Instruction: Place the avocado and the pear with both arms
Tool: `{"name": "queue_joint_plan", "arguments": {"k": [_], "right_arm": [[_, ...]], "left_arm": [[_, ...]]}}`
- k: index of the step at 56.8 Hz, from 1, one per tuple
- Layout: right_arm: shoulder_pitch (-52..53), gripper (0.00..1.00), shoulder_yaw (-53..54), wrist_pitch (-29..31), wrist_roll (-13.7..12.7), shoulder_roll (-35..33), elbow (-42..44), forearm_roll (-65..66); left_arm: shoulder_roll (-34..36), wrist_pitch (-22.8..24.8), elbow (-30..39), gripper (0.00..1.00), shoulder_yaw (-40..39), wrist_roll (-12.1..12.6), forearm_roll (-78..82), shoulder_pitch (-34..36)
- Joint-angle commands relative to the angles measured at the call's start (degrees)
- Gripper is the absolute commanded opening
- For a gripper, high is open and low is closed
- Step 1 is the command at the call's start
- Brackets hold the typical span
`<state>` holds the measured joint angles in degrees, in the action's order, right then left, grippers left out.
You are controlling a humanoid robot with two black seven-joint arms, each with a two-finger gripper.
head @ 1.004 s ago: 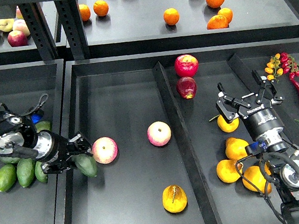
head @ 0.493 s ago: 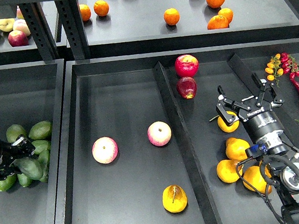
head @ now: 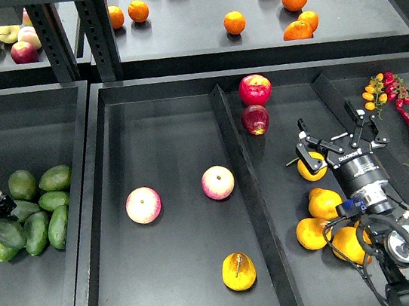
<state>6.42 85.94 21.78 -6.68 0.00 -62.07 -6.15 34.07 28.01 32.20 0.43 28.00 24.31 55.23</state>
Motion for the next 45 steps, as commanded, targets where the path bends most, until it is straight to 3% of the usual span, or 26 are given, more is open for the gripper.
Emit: {"name": "queue_joint_plan", "arguments": {"k": [1,45], "right_arm": [[0.1,1.00,-0.1,0.0,0.0,0.0,-0.1,0.0],[0.0,1.00,0.0,0.0,0.0,0.0,-0.5,0.0]], "left_arm": [[-0.4,0.0,-1.4,0.23,0.0,0.0,-0.1,-0.7],[-3.0,0.0,-2.7,0.34,-0.8,0.0,-0.1,-2.5]]}}
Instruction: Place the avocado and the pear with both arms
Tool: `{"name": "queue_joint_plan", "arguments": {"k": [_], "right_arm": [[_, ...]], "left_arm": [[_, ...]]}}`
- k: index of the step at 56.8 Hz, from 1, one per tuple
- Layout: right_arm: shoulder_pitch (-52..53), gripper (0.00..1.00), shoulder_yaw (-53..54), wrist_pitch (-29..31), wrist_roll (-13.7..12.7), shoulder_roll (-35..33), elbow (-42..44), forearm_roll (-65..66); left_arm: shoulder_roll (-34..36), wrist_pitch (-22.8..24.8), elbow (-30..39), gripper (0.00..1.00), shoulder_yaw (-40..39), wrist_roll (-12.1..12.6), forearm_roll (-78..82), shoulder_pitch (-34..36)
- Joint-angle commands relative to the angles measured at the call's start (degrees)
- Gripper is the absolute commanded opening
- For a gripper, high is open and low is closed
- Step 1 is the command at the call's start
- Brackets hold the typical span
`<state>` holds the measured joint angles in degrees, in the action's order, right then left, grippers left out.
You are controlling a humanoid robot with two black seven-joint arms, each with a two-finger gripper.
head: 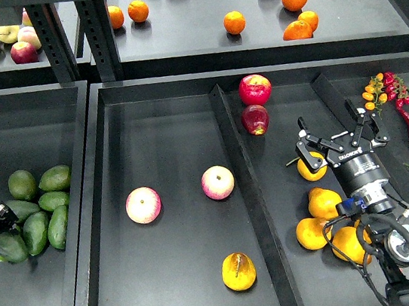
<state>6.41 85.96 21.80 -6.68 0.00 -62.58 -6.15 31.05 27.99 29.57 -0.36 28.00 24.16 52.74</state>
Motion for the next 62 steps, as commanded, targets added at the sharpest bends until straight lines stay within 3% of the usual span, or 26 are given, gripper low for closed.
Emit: {"name": "queue_joint_plan", "arguments": {"k": [1,18,34,58,62], "right_arm": [[0.0,1.00,0.0,0.0,0.0,0.0,0.0,0.0],[0.0,1.00,0.1,0.1,0.0,0.0,0.0,0.0],[0.0,1.00,0.1,0.2,0.0,0.0,0.0,0.0],[0.4,1.00,-0.1,6.2,0.4,0.0,4.7,0.3],[0.4,1.00,-0.4,6.2,0.1,0.0,4.9,0.3]], "left_arm": [[0.0,0.0,0.0,0.34,0.0,0.0,0.0,0.0],[0.0,0.0,0.1,0.43,0.0,0.0,0.1,0.0],[-0.3,0.0,0.1,0.60,0.0,0.0,0.2,0.1],[-0.2,0.0,0.1,0.98,0.3,0.0,0.3,0.3],[-0.2,0.0,0.1,0.99,0.3,0.0,0.3,0.4]]}}
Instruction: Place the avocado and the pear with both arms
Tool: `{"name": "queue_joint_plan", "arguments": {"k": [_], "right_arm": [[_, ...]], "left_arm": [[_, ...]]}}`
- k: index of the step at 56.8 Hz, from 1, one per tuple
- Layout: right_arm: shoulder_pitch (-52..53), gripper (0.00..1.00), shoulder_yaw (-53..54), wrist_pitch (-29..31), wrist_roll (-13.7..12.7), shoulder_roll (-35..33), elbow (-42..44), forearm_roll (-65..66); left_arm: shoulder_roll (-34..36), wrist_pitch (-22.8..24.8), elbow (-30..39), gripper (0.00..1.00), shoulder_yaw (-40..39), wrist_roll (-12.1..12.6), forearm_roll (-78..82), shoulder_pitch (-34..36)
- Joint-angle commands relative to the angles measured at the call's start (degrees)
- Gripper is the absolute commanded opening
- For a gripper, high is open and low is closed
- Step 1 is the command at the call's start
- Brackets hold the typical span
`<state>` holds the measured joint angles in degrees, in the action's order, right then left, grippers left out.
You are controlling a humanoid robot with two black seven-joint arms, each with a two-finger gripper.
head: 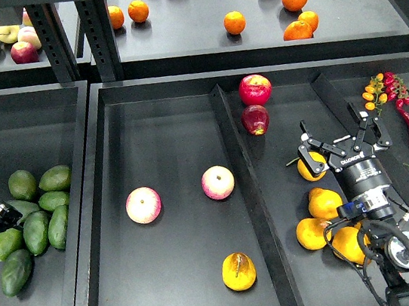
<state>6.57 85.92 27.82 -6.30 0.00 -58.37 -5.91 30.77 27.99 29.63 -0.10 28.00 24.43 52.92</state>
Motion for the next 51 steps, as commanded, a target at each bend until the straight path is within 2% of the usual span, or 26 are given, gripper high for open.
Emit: {"name": "queue_joint_plan", "arguments": {"k": [1,21,26,37,46,51], "right_arm": [[0.2,1.00,-0.3,0.2,-0.3,0.0,0.7,0.0],[0.4,1.00,-2.2,0.2,-0.4,-0.8,0.3,0.3],[0.8,1.00,-7.3,-0.4,-0.4,-6.5,0.0,0.6],[5.0,1.00,-14.6,-8.7,-0.3,-15.2,-0.4,2.5],[5.6,1.00,-15.6,-8.5,-0.6,-18.9,-2.6,2.2],[5.7,1.00,-15.8,-8.5,-2.5,-19.8,-3.9,2.1]], "left_arm": [[0.1,0.0,0.0,0.99,0.0,0.0,0.0,0.3],[0.1,0.0,0.2,0.99,-0.3,0.0,-0.1,0.5],[0.3,0.0,0.3,0.99,-0.4,0.0,-0.1,0.5],[0.2,0.0,0.3,0.99,-0.5,0.0,-0.1,0.5],[0.0,0.0,0.3,0.99,-0.6,0.0,-0.1,0.6],[0.0,0.0,0.3,0.99,-1.0,0.0,-0.1,0.7]]}}
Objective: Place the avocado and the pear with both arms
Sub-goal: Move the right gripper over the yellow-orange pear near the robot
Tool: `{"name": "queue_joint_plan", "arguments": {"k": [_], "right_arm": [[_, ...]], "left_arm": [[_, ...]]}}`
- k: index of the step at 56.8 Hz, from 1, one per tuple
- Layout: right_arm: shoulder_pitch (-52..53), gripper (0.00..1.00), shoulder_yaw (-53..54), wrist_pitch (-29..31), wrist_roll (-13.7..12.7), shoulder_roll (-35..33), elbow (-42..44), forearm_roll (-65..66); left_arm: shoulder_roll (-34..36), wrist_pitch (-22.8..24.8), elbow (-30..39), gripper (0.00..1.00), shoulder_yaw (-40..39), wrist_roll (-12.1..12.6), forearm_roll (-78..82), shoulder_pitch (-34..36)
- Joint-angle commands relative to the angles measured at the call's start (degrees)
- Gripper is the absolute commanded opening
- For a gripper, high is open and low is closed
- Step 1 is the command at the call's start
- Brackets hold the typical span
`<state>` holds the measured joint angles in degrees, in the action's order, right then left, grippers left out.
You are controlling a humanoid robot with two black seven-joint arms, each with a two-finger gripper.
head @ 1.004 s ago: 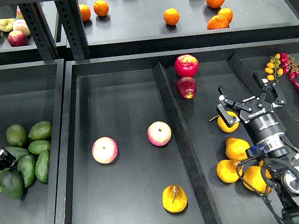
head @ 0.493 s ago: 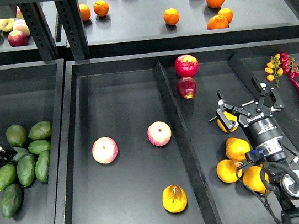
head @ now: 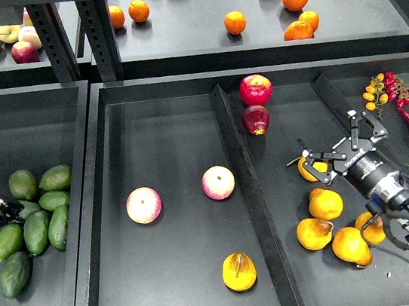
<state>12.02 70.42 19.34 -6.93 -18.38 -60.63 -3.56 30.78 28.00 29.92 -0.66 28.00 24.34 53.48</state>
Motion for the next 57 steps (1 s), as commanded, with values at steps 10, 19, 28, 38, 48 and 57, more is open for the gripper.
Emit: {"name": "queue_joint_plan", "arguments": {"k": [10,19,28,38,48,57], "right_arm": [[5.1,1.00,-7.6,-0.7,-7.1,-5.9,-2.0,-0.1],[11.6,1.00,-19.3,-0.1,-9.5,-12.2,-3.4,0.2],[19.4,1.00,-31.7,3.3,-13.6,-15.4,-3.7,0.4],[29.9,1.00,-48.5,8.7,-15.0,-16.9,-3.5,3.2],[37.3,1.00,-60.6,8.7,-16.5,-15.4,-3.4,10.5],[41.8,1.00,-67.7,8.7,-21.1,-12.7,-2.7,16.6]], "left_arm": [[0.0,0.0,0.5,0.99,-0.9,0.0,0.0,0.5],[-0.1,0.0,0.7,0.99,-1.0,0.0,0.0,0.7],[-0.1,0.0,0.9,0.99,-1.7,0.0,0.0,1.1],[-0.3,0.0,1.3,0.99,-2.3,0.0,0.0,1.3],[-0.4,0.0,1.4,0.99,-3.3,0.0,0.0,1.5],[-0.5,0.0,1.6,0.99,-4.3,0.0,0.0,1.5]]}}
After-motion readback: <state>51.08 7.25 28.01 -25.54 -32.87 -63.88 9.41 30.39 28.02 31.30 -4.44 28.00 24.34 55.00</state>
